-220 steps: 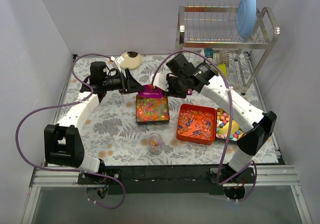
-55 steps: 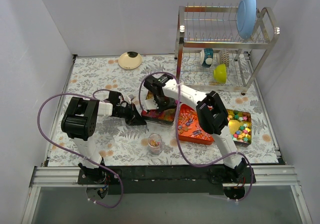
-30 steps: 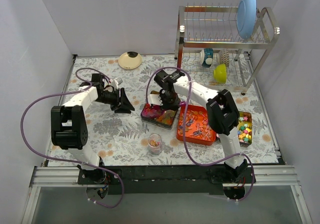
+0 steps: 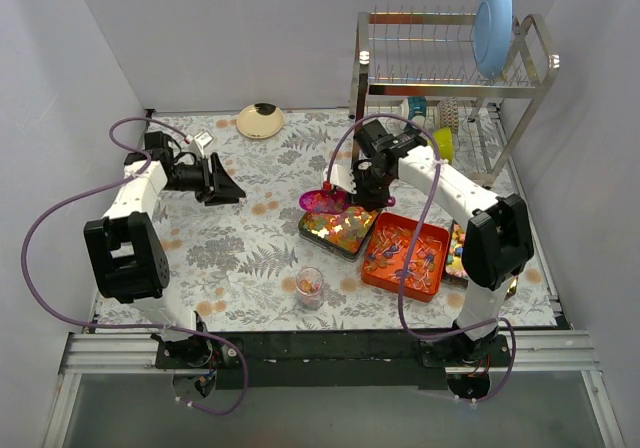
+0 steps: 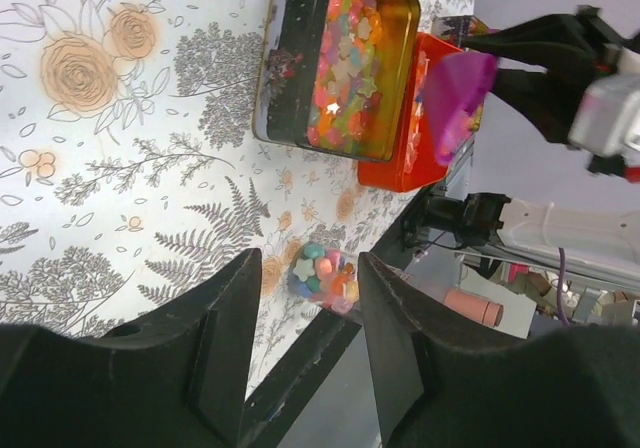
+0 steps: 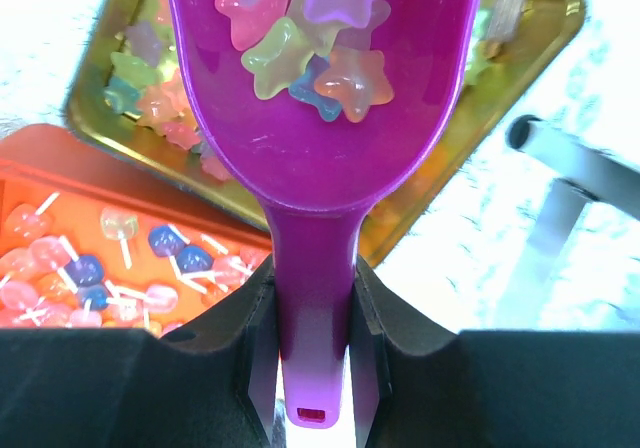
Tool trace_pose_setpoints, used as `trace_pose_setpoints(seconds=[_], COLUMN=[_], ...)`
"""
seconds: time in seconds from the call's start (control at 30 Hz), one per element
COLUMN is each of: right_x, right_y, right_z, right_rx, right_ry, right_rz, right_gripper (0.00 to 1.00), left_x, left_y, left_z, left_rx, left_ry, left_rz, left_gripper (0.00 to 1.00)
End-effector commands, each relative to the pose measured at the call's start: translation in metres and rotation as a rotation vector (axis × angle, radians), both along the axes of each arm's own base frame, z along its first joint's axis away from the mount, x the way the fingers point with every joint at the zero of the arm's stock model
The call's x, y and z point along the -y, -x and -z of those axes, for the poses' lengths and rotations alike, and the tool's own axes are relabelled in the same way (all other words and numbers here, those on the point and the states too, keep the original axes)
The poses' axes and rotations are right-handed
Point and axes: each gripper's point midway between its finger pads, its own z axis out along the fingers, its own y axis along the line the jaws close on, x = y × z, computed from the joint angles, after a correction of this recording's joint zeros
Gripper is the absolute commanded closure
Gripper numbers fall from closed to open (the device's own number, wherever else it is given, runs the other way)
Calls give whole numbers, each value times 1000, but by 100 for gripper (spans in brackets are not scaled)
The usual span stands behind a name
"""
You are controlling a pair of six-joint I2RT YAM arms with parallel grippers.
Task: Pack the candies
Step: Scoop the fake candies from the storage box, then place the fake candies in the packing bottle.
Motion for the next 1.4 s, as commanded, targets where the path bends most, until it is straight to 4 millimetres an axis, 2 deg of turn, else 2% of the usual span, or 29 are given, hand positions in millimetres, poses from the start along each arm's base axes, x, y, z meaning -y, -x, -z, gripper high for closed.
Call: trace_pose_setpoints(seconds=[0.0,0.1,0.2,0.23,0.33,0.47,0.63,0.93,1.07,1.13,1.37], right_x=[-3,6,12,13,17,16,23,15,13,11,7], right_y=[23,42,63,69,85,101,104,93,89,87,84], right_z=[-54,-63,-70,-73,-73,-71,-67,-72,-74,-74,-85], right_rx=[65,100,104,116,132,155,165,272,311,329,427], right_ry=[-50,1,44,62,121,182,292,414,459,484,562], right_rz=[-90,-148,-199,-216,-265,-328,-357,-412,-419,-422,-465], right_gripper=[99,99,99,99,99,99,99,99,99,99,99], left_x=[-7,-15,-34,-39,-48,-51,-54,-55,-58,-57,-58], left_y=[4,7,6,9,11,13,15,24,22,21,25], left_z=[-8,3,14,14,13,8,2,-2,-13,-25,-30], left_rx=[25,13,11,13,18,40,54,77,98,131,152], left_ry=[-45,-125,-236,-252,-270,-267,-254,-230,-214,-194,-177], left_rz=[-66,-122,-194,-214,-246,-268,-290,-318,-345,-351,-364], left_gripper=[55,53,48,45,45,45,45,45,45,45,45])
